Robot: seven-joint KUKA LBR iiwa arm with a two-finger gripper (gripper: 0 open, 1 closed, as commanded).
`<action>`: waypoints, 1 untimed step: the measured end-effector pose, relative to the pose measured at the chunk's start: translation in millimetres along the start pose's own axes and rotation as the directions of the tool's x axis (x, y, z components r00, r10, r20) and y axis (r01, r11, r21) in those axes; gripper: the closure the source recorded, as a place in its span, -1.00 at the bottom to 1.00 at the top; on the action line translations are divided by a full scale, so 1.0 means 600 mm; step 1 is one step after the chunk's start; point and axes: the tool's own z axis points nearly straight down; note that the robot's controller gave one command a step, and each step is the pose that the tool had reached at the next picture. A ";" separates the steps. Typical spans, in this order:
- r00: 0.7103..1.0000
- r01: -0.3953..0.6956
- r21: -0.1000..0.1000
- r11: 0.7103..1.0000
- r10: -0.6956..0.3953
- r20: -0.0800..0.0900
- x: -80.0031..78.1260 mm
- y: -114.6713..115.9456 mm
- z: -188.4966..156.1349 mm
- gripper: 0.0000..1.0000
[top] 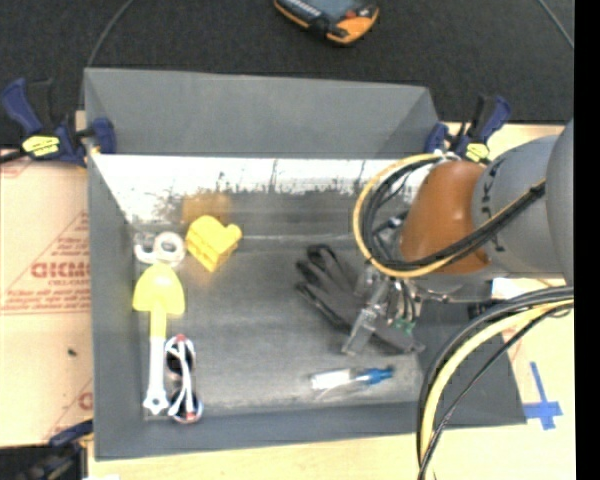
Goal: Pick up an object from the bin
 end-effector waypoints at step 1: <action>0.970 -0.242 0.000 0.970 0.242 0.000 -0.004 -0.012 -0.002 1.00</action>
Offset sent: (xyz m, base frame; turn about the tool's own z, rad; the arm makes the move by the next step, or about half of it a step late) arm 0.0000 0.0000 0.0000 0.0000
